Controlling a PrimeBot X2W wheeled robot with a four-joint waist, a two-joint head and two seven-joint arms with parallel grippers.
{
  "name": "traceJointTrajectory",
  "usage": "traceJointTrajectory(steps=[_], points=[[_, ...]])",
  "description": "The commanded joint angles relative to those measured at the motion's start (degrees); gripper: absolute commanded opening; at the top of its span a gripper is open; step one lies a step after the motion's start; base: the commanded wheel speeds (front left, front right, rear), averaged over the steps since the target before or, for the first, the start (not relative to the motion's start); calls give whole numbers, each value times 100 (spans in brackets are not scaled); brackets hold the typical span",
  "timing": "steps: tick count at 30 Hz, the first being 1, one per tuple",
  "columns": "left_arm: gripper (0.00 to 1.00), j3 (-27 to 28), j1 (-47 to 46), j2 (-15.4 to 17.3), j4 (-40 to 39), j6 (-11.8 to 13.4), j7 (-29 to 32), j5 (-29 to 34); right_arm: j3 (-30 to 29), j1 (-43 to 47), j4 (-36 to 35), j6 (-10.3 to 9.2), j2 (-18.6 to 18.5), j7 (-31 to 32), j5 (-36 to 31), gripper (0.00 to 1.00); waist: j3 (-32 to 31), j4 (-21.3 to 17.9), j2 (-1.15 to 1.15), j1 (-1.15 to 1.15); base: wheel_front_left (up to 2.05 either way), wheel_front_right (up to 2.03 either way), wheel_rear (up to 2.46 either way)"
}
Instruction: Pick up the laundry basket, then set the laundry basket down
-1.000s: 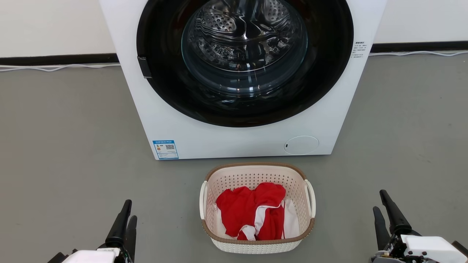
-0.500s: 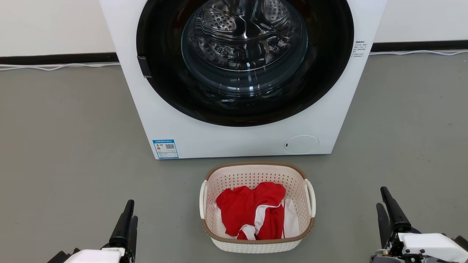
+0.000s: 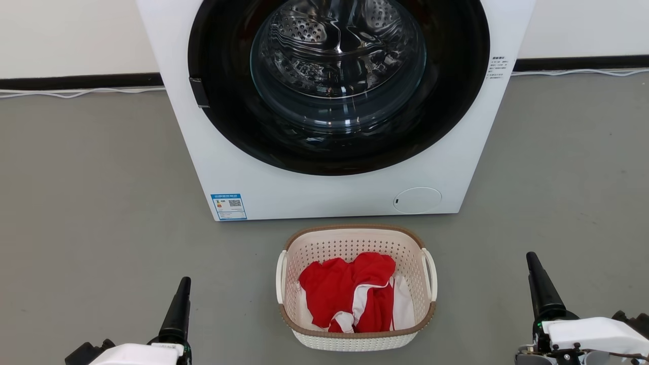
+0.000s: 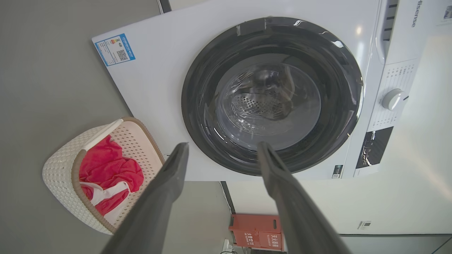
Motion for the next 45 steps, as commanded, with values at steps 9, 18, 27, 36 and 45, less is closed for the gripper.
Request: traceJointTrajectory(steps=[9, 18, 27, 36, 45], points=[[100, -43, -268, 51, -217, 92, -193, 678, 185, -129, -237, 20, -228, -217, -930, 100, 6, -2, 0, -1, 0, 0, 0], [100, -99, -275, 58, -257, 152, -344, 1311, 319, -139, -212, 23, -347, -369, -1803, 100, 19, -1, 0, -1, 0, 0, 0], [100, -146, -290, 66, -293, 242, -513, 2065, 407, -164, -231, 26, -448, -537, -2660, 100, 56, -3, 0, -1, 0, 0, 0], [100, -213, -274, 74, -276, 301, -664, 2655, 496, -149, -246, 29, -533, -688, -3311, 100, 19, -6, 0, -1, 0, 0, 0], [100, -286, -272, 80, -186, 389, -798, 3303, 584, -144, -246, 32, -616, -822, -3874, 100, 10, -12, 0, -1, 0, 0, 0]])
